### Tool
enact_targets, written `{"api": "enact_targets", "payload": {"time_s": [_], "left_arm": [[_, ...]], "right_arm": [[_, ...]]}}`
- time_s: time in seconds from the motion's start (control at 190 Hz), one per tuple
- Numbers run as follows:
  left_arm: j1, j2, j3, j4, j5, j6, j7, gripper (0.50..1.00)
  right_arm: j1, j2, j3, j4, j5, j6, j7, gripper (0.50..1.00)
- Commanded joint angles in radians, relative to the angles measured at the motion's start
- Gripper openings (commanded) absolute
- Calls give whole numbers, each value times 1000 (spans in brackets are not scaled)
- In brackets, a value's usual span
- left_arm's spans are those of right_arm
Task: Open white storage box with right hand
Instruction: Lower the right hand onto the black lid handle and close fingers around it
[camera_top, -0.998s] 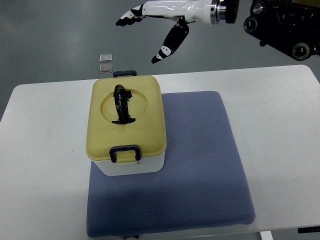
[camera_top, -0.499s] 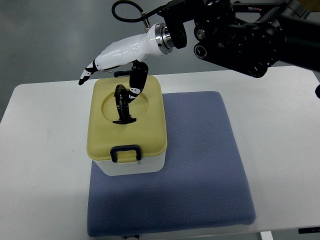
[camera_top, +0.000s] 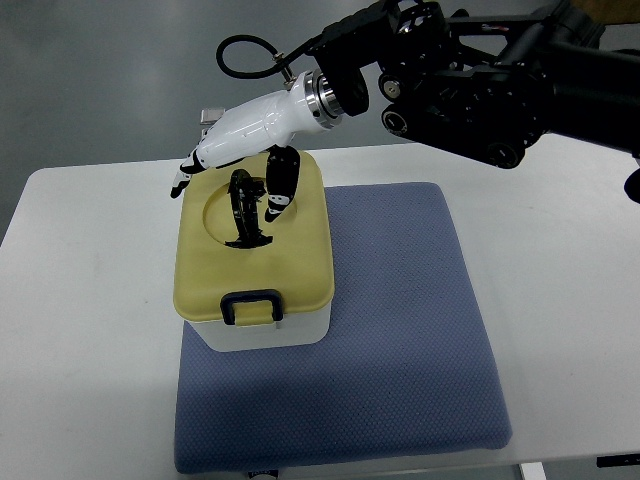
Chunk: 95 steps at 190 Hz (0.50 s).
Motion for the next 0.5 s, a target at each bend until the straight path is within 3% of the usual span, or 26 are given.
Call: {"api": "enact_targets", "payload": {"time_s": [0.0, 0.494], "left_arm": [[0, 0, 0, 0, 0, 0, 0, 1000], [0, 0, 0, 0, 0, 0, 0, 1000]], "right_arm": [[-3, 0, -2, -2, -5, 3, 0, 911], [-18, 23, -45, -19, -44, -38, 0, 877]]}}
